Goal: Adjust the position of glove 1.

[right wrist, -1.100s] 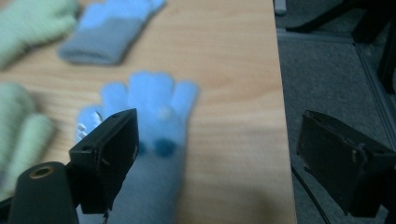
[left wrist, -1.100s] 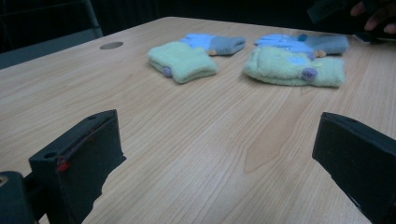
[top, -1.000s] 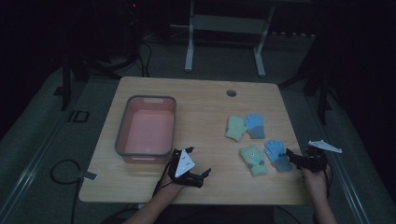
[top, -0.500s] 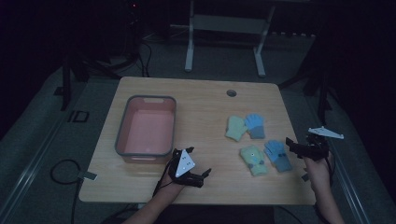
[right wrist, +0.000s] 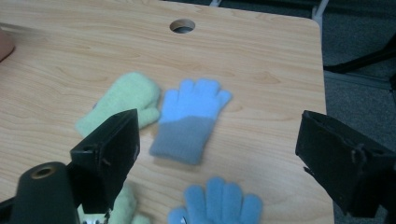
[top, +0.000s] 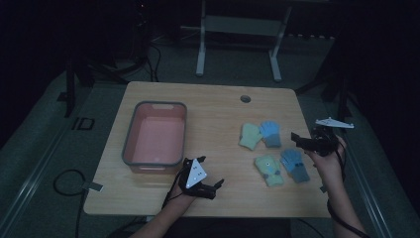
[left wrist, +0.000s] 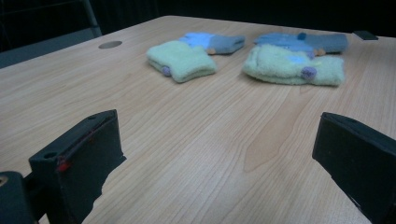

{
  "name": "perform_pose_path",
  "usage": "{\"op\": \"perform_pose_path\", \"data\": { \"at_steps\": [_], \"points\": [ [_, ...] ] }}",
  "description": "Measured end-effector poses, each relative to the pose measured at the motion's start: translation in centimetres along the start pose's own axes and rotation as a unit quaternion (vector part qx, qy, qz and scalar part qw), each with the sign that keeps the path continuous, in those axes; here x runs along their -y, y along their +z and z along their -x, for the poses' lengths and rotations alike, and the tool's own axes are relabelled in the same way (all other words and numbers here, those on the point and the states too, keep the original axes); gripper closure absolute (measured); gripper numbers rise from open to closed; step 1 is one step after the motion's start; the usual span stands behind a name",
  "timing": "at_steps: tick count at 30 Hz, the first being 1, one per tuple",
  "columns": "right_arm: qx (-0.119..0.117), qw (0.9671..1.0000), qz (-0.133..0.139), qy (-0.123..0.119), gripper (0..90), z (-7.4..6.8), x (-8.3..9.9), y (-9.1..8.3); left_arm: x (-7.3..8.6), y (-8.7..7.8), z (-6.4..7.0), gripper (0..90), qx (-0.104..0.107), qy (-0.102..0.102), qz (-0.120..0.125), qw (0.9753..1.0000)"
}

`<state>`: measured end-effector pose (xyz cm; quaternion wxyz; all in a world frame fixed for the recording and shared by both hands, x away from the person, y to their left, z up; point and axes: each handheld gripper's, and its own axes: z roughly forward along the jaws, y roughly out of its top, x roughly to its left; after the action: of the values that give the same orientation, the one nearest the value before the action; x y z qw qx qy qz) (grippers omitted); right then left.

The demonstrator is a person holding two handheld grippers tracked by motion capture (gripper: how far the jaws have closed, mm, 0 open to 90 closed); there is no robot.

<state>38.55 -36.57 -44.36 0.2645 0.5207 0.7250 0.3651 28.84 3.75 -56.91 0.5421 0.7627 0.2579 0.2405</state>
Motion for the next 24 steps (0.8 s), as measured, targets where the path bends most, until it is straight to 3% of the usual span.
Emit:
{"op": "perform_pose_path", "data": {
  "at_steps": [7,24],
  "points": [
    [-0.018,0.9998,-0.005,-0.010,20.7,-0.8,-1.4,0.8,0.0,0.0,-0.1,1.7,0.001,-0.001,0.000,1.0000],
    [-0.030,0.9986,-0.022,-0.037,23.1,-3.7,-3.7,3.7,0.0,0.0,0.0,1.7,0.007,0.002,-0.001,1.0000]
  ]
}}
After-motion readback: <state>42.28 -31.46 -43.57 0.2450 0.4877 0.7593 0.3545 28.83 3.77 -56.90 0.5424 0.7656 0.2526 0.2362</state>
